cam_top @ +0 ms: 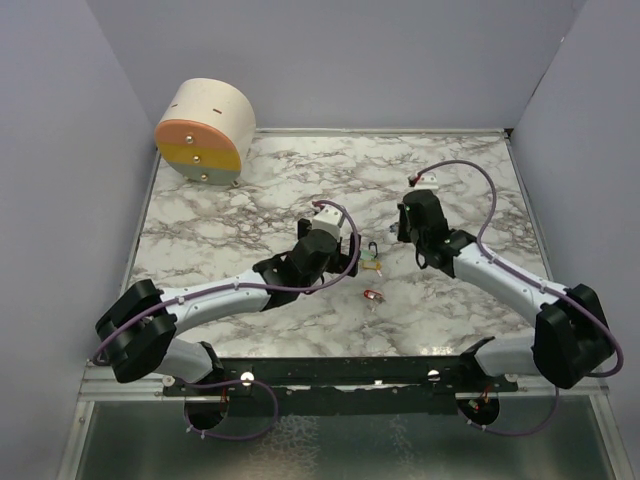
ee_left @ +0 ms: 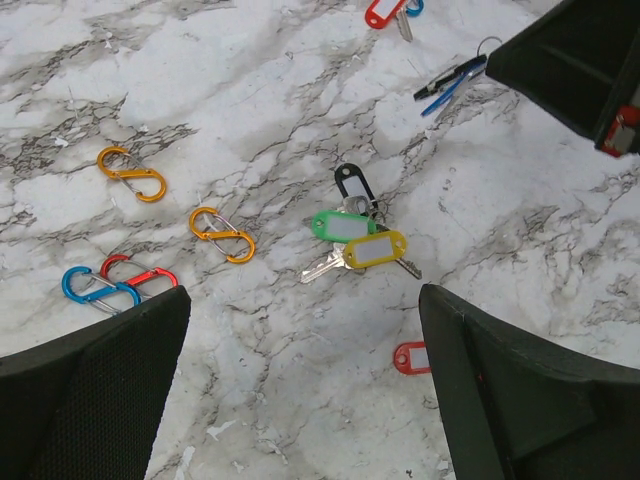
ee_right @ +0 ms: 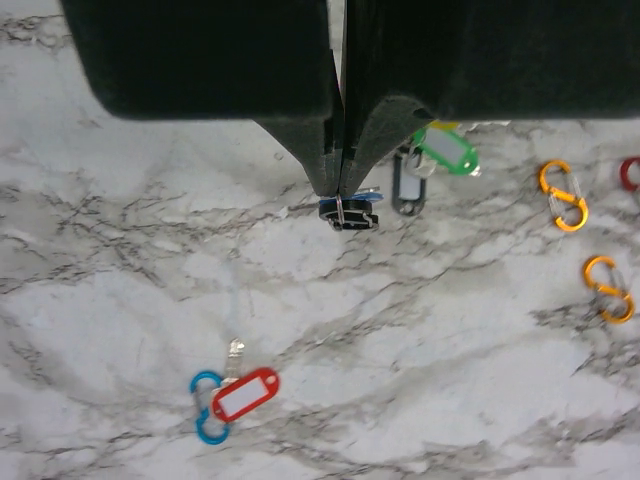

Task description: Put the keys on the keyring

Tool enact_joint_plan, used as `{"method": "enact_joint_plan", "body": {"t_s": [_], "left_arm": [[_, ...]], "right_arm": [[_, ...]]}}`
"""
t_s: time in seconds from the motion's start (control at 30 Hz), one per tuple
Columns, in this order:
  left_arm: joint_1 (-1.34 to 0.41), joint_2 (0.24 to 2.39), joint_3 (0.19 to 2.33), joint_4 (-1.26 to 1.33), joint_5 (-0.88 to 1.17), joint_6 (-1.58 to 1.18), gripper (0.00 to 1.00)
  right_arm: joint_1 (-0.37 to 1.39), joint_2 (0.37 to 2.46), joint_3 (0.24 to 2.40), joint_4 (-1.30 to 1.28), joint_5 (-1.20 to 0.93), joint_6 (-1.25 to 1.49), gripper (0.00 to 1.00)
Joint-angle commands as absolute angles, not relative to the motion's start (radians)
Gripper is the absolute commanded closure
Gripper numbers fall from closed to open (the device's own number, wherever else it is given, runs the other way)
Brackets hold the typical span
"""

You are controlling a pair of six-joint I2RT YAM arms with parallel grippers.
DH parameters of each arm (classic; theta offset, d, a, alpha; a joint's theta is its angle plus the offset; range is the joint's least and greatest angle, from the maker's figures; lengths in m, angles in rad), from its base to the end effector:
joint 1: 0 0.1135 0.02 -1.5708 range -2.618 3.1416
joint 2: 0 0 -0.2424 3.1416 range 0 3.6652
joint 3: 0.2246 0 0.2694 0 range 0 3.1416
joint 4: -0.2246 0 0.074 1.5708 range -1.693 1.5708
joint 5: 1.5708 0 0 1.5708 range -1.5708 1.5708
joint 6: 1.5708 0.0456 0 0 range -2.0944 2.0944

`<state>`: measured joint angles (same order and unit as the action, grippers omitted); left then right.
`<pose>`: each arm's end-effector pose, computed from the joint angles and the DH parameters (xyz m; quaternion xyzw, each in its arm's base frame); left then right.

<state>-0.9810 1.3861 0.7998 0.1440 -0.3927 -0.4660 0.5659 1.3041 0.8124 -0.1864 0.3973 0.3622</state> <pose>0.1994 -0.2665 0.2067 0.1102 0.8280 -0.2237 0.5022 0.2680 0.1494 0.2034 -0.0052 0.8884 0.0302 0.4581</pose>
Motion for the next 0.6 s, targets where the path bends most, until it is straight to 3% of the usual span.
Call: {"method": "enact_joint_plan", "body": {"t_s": [0.0, 0.57], "left_arm": [[-0.974, 1.337, 0.776, 0.168, -0.427, -0.474, 0.01], [-0.960, 1.369, 0.774, 0.183, -0.416, -0.477, 0.01]], "right_arm": [[0.461, 1.369, 0.867, -0.165, 0.362, 0.349, 0.99], [0.273, 1.541, 0.915, -0.144, 0.238, 0.335, 0.99]]}}
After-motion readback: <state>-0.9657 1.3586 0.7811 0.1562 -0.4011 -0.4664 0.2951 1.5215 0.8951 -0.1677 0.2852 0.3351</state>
